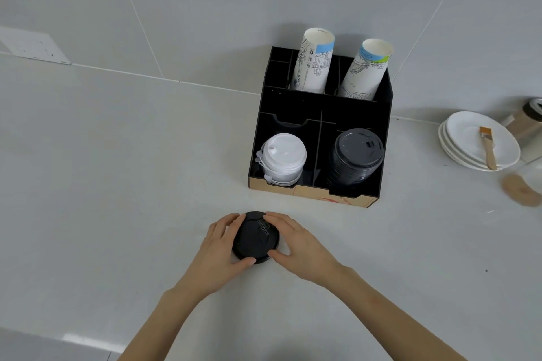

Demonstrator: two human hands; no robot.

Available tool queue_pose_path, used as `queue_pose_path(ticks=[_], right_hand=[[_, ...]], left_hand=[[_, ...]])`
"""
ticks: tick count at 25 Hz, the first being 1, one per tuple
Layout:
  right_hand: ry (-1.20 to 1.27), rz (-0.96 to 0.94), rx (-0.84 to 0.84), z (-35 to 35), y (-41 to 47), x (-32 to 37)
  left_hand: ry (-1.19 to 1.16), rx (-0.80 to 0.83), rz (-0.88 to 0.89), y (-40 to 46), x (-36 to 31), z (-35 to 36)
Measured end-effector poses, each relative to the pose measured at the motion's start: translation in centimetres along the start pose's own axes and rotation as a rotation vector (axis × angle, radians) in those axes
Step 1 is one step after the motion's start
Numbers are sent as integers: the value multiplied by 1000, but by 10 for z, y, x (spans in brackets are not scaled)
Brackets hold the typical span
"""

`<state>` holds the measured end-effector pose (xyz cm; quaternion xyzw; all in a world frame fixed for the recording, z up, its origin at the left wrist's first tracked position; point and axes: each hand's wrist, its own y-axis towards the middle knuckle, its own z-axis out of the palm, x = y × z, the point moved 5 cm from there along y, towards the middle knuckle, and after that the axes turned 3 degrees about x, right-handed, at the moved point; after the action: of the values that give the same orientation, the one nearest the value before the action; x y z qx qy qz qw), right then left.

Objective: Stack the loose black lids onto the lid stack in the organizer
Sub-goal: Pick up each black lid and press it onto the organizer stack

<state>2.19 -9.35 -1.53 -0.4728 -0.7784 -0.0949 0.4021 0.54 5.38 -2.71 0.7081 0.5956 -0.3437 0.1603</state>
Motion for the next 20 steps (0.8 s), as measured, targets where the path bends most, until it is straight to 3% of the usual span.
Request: queue_pose_path(ticks=[7, 20], right_hand=[[26, -9, -201, -57, -20, -4], [-95, 35, -462, -168, -42, -23]], left_hand=[[-57, -86, 169, 25, -48, -17], [98, -56, 413, 106, -147, -30]])
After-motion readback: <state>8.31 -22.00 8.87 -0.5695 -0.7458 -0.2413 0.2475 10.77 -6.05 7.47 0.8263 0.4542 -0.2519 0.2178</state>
